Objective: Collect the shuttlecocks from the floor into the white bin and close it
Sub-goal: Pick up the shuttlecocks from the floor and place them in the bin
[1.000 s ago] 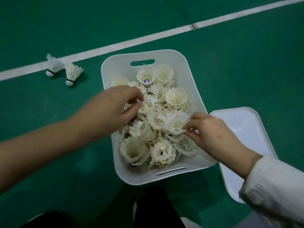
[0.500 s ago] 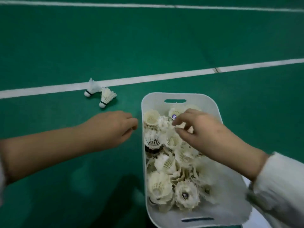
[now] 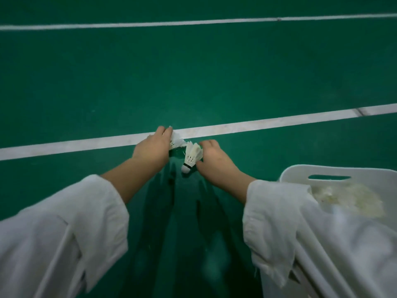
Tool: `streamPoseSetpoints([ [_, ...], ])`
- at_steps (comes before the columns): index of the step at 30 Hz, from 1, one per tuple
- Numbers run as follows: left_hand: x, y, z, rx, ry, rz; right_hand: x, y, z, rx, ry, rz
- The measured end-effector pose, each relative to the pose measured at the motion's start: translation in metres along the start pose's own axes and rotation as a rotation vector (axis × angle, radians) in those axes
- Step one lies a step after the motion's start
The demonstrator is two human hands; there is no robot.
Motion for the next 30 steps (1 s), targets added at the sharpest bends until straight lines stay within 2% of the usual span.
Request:
streamPoseSetpoints([
  [5, 0.007, 0.029, -0.027, -0.033, 0.052, 0.129, -0.014, 0.026, -0.034, 0.051, 0.195, -0.107],
  [8, 0.014, 0.033, -0.032, -0.019, 0.009, 0.102, -0.019, 0.038, -0.041, 0.046, 0.253, -0.130],
  [11, 0.024, 0.036, -0.019, -0.070, -0.039, 0.178, -0.023, 0.046, -0.033, 0.036, 0.297, -0.110],
  [16, 0.026, 0.021, 0.030, -0.208, -0.174, 0.421, -0.013, 0.034, -0.004, -0.059, 0.191, -0.056],
  [19, 0.009, -0.009, 0.067, -0.355, -0.206, 0.549, 0.002, -0.003, 0.026, -0.141, 0.011, -0.025],
  [22, -0.022, -0.050, 0.095, -0.411, -0.141, 0.609, 0.012, -0.062, 0.069, -0.176, -0.129, 0.092],
  [26, -0.076, -0.104, 0.123, -0.380, 0.049, 0.653, -0.002, -0.142, 0.144, -0.191, -0.102, 0.046],
  [30, -0.137, -0.143, 0.161, -0.348, 0.222, 0.672, -0.041, -0.192, 0.213, -0.245, -0.008, -0.020],
])
Point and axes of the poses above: each hand's wrist, its own z-axis away from the middle knuckle, its own y-axis out of the palm, x = y × z, the point moved 1 cm from there along -z, towards the middle knuckle, and after that the axes turned 14 degrees about -x, right-handed, at the moved point
